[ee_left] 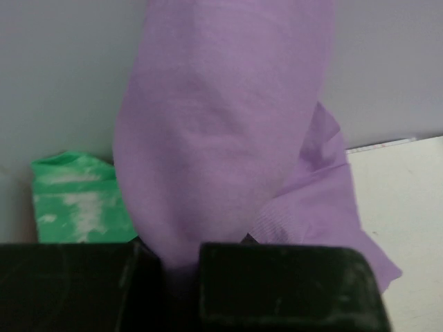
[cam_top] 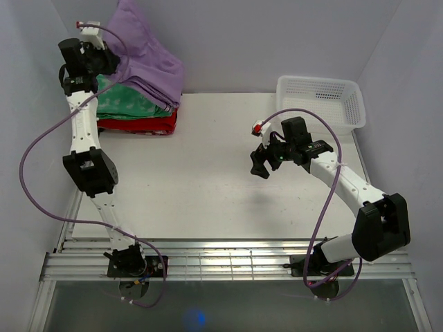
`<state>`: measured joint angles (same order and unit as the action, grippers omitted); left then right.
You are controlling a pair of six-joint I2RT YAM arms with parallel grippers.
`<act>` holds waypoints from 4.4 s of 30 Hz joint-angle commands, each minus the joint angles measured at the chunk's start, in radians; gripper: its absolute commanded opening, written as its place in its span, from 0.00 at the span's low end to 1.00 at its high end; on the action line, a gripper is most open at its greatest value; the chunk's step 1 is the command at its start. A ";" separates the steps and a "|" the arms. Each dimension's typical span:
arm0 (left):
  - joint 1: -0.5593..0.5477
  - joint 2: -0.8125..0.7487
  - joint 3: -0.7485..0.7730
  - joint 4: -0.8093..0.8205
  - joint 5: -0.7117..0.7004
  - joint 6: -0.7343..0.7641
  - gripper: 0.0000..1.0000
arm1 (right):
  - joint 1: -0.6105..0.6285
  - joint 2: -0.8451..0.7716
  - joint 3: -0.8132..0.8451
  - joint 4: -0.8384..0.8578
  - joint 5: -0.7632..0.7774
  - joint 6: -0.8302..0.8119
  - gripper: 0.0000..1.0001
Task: Fold and stack the trousers
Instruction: Neatly place the folded trousers to the corner
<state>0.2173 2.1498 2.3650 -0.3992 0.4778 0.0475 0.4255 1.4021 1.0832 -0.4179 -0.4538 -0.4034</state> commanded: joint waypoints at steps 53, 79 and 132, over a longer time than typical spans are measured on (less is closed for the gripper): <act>0.192 -0.008 -0.056 -0.145 0.143 0.054 0.60 | -0.007 0.028 -0.019 -0.070 0.027 -0.069 0.90; -0.158 0.055 -0.101 -0.201 0.110 0.195 0.92 | -0.007 0.054 0.006 -0.101 0.030 -0.068 0.90; 0.125 0.324 0.014 0.325 -0.340 0.282 0.00 | -0.007 0.103 -0.060 -0.050 0.029 -0.049 0.90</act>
<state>0.3580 2.4962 2.3520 -0.1986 0.0490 0.3309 0.4248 1.4944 1.0328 -0.4911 -0.4213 -0.4595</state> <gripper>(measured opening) 0.025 0.900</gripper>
